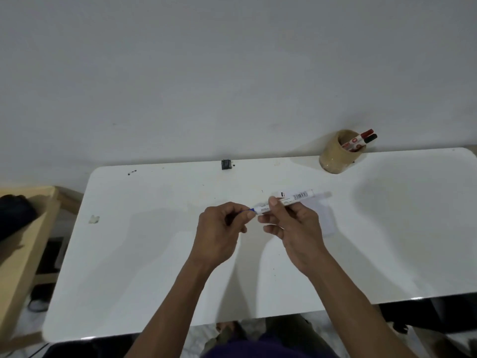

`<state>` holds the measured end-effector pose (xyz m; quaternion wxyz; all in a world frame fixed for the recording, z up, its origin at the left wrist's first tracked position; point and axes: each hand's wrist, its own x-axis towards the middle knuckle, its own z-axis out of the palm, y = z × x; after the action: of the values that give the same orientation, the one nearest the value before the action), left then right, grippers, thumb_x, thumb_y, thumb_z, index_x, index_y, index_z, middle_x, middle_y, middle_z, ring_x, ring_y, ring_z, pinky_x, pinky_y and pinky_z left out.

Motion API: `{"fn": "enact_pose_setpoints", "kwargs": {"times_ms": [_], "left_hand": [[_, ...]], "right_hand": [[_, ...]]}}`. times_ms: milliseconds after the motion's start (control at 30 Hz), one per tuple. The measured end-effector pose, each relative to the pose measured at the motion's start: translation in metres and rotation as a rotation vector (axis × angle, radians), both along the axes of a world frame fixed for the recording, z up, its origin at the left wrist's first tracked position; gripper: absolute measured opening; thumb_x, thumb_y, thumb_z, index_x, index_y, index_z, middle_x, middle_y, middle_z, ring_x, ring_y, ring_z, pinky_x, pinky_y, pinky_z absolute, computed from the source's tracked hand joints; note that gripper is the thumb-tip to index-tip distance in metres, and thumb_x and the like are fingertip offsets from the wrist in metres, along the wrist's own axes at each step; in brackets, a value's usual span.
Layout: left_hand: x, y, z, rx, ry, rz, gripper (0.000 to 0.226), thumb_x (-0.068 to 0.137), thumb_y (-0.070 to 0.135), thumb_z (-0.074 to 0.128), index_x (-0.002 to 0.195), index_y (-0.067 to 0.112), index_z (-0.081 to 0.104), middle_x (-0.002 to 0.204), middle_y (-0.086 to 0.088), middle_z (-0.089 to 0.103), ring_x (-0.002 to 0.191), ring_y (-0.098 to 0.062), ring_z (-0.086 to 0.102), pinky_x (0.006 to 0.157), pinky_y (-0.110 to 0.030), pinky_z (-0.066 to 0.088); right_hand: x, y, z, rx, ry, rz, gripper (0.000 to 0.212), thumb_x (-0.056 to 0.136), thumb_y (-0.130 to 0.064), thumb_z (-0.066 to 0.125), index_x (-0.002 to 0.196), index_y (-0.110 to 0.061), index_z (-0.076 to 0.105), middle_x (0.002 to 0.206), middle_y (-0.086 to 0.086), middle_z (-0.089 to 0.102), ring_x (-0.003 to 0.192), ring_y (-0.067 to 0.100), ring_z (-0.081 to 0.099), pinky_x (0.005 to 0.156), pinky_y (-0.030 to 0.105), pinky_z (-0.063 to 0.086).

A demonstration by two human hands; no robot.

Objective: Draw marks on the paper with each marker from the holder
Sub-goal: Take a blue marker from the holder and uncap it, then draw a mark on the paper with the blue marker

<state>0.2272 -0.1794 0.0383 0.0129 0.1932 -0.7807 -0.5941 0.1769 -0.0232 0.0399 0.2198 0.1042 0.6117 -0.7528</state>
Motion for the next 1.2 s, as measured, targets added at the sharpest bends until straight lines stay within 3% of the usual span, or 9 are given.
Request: {"fn": "enact_pose_setpoints", "kwargs": {"times_ms": [133,233,333,500,767,867,933,1033,1200], "left_hand": [[-0.012,-0.006,-0.005,-0.008,-0.114,0.013,0.023,0.092,0.027,0.068,0.073,0.014,0.073,0.058,0.003,0.065,0.054,-0.008,0.059,0.051,-0.010,0.041],[-0.028,-0.011,-0.010,-0.071,-0.186,0.040,0.019,0.091,0.027,0.069,0.076,0.016,0.074,0.061,0.003,0.067,0.055,-0.008,0.060,0.049,-0.010,0.040],[-0.054,-0.008,-0.021,-0.311,-0.201,0.014,0.014,0.091,0.025,0.069,0.085,0.014,0.073,0.071,0.003,0.071,0.064,-0.011,0.064,0.059,-0.016,0.045],[-0.098,0.002,-0.053,-0.537,-0.257,-0.004,0.013,0.094,0.017,0.063,0.093,0.004,0.064,0.090,-0.013,0.069,0.083,-0.031,0.064,0.073,-0.034,0.048],[-0.115,0.004,-0.075,-0.630,-0.370,-0.026,0.013,0.094,0.012,0.062,0.095,-0.001,0.064,0.099,-0.018,0.063,0.086,-0.036,0.062,0.073,-0.039,0.049],[-0.111,0.008,-0.070,-0.663,-0.379,0.013,0.030,0.091,0.023,0.067,0.114,0.003,0.061,0.113,-0.014,0.060,0.100,-0.035,0.062,0.078,-0.040,0.051],[-0.103,0.016,-0.062,-0.730,-0.340,0.119,0.048,0.088,0.034,0.069,0.127,0.012,0.053,0.121,-0.009,0.057,0.111,-0.030,0.057,0.082,-0.042,0.053],[-0.082,0.038,-0.060,-0.797,-0.075,0.172,0.042,0.087,0.037,0.069,0.122,0.016,0.056,0.114,-0.007,0.060,0.108,-0.030,0.057,0.081,-0.043,0.054],[-0.059,0.085,-0.097,-0.852,0.023,-0.193,0.043,0.095,0.043,0.053,0.133,0.022,0.054,0.135,-0.009,0.059,0.125,-0.029,0.054,0.101,-0.045,0.047]], "right_hand": [[-0.025,0.008,-0.008,-0.014,0.032,-0.019,0.012,0.098,-0.013,0.063,0.094,-0.005,0.071,0.079,0.011,0.075,0.072,0.021,0.073,0.066,0.027,0.059],[-0.053,0.028,-0.008,-0.014,0.044,-0.077,0.012,0.098,-0.010,0.063,0.091,-0.006,0.070,0.076,0.009,0.074,0.067,0.019,0.072,0.064,0.026,0.059],[-0.073,0.046,-0.012,0.044,0.055,-0.066,0.014,0.098,-0.013,0.065,0.098,0.000,0.069,0.084,0.014,0.074,0.071,0.022,0.072,0.067,0.028,0.060],[-0.089,0.060,-0.031,0.118,0.022,-0.062,0.015,0.097,-0.015,0.067,0.099,-0.001,0.070,0.084,0.011,0.077,0.075,0.026,0.073,0.069,0.033,0.058],[-0.103,0.070,-0.049,0.153,-0.001,-0.048,0.008,0.095,-0.015,0.070,0.093,-0.008,0.070,0.076,0.005,0.077,0.069,0.021,0.074,0.063,0.029,0.058],[-0.107,0.075,-0.052,0.169,0.041,-0.036,0.008,0.090,-0.008,0.075,0.091,-0.006,0.067,0.077,0.005,0.076,0.070,0.022,0.076,0.063,0.030,0.060],[-0.110,0.080,-0.054,0.181,0.089,-0.043,0.018,0.083,-0.002,0.080,0.090,-0.003,0.064,0.080,0.013,0.074,0.069,0.023,0.076,0.061,0.030,0.061],[-0.114,0.086,-0.059,0.183,0.135,-0.023,0.019,0.082,0.002,0.080,0.085,-0.008,0.064,0.082,0.016,0.072,0.070,0.022,0.074,0.063,0.031,0.061],[-0.124,0.089,-0.078,0.250,0.229,0.119,0.014,0.081,0.003,0.081,0.085,-0.008,0.074,0.084,0.006,0.077,0.077,0.023,0.074,0.072,0.035,0.061]]}}
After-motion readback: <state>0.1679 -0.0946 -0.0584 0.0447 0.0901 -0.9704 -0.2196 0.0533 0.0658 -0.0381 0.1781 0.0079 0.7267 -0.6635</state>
